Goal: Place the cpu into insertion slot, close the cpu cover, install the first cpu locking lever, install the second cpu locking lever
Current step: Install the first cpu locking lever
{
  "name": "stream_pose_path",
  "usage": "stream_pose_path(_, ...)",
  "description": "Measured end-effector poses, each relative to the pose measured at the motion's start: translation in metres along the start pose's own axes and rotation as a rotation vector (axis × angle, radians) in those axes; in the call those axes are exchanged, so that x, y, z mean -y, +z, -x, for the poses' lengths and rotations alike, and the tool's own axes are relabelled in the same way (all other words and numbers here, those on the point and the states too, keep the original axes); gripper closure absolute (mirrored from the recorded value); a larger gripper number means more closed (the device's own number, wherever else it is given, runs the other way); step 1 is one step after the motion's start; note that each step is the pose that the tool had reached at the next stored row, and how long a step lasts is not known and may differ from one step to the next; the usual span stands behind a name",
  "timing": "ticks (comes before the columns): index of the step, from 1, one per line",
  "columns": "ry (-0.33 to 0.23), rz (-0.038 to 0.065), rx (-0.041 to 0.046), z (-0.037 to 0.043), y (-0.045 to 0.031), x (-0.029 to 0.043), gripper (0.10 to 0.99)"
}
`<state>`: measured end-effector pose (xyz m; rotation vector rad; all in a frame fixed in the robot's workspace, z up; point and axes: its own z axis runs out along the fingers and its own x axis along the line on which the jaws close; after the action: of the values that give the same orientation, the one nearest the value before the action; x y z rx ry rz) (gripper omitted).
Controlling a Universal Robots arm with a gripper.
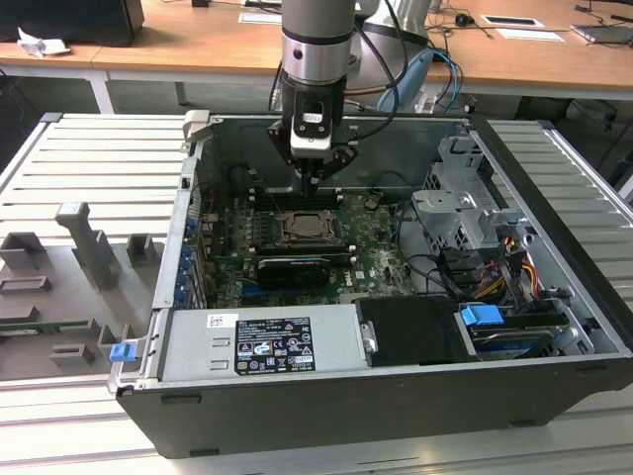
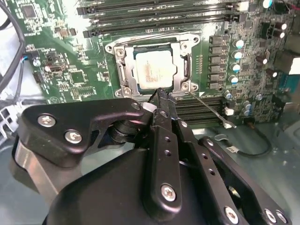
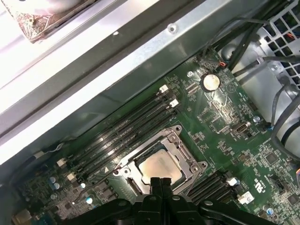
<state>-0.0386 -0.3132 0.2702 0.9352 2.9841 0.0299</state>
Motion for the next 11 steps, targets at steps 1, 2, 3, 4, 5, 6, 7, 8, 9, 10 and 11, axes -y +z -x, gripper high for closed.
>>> stream_pose_path(1, -0.022, 0.000, -0.0005, 0.0000, 0.0000, 0.0000, 0.980)
stream_pose_path(2, -0.042, 0.000, -0.0009, 0.0000, 0.0000, 0.0000, 0.980)
stream_pose_path(3, -0.055, 0.000, -0.0012, -0.0001, 0.0000, 0.0001, 0.980)
stream_pose_path(4, -0.067, 0.000, -0.0015, -0.0001, 0.0000, 0.0001, 0.980)
stream_pose_path(5, -0.085, 0.001, -0.0019, -0.0001, 0.0000, 0.0001, 0.980)
stream_pose_path(6, -0.098, 0.001, -0.0022, -0.0001, 0.0001, 0.0001, 0.980)
stream_pose_path(7, -0.109, 0.001, -0.0025, -0.0002, 0.0001, 0.0001, 0.980)
stream_pose_path(8, -0.130, 0.001, -0.0029, -0.0002, 0.0001, 0.0002, 0.980)
stream_pose_path(9, -0.144, 0.001, -0.0032, -0.0003, 0.0001, 0.0002, 0.980)
stream_pose_path(10, -0.167, 0.001, -0.0037, -0.0004, 0.0001, 0.0003, 0.980)
stream_pose_path(11, -0.196, 0.001, -0.0044, -0.0005, 0.0001, 0.0003, 0.980)
